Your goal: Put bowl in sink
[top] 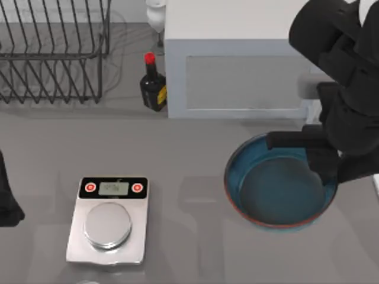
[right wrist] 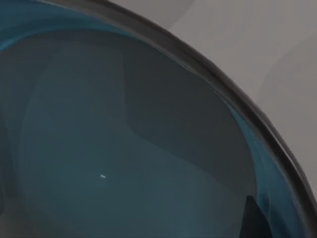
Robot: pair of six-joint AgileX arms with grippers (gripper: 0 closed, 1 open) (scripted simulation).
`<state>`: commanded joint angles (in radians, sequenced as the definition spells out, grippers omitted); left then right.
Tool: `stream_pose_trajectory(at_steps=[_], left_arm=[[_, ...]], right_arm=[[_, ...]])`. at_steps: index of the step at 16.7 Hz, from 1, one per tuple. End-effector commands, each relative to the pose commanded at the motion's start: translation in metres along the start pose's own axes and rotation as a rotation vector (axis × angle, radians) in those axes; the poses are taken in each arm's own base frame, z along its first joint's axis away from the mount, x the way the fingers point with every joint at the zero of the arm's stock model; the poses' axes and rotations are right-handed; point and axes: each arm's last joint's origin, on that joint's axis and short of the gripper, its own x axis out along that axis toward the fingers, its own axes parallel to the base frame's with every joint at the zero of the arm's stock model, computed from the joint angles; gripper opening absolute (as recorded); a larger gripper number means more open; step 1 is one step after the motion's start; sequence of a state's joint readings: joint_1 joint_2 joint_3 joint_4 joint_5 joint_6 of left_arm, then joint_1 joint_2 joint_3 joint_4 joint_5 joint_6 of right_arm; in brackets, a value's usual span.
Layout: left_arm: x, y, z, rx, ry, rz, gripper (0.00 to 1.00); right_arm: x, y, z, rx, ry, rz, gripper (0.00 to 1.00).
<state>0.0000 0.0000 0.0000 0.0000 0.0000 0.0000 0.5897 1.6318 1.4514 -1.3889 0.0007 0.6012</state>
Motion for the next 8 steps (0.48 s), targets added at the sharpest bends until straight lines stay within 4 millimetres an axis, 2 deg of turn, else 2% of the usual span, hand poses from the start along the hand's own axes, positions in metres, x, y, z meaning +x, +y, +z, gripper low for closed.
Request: stream_pose_trajectory(at_steps=[4,8], left_arm=[[0.0,0.0,0.0,0.0,0.0,0.0,1.0],[0.0,0.0,0.0,0.0,0.0,0.0,1.0]], right_arm=[[0.0,0.0,0.001,0.0,-0.007,0.011,0.0],[-0.014,-0.02,0.02,0.033,-0.14,0.163,0.0]])
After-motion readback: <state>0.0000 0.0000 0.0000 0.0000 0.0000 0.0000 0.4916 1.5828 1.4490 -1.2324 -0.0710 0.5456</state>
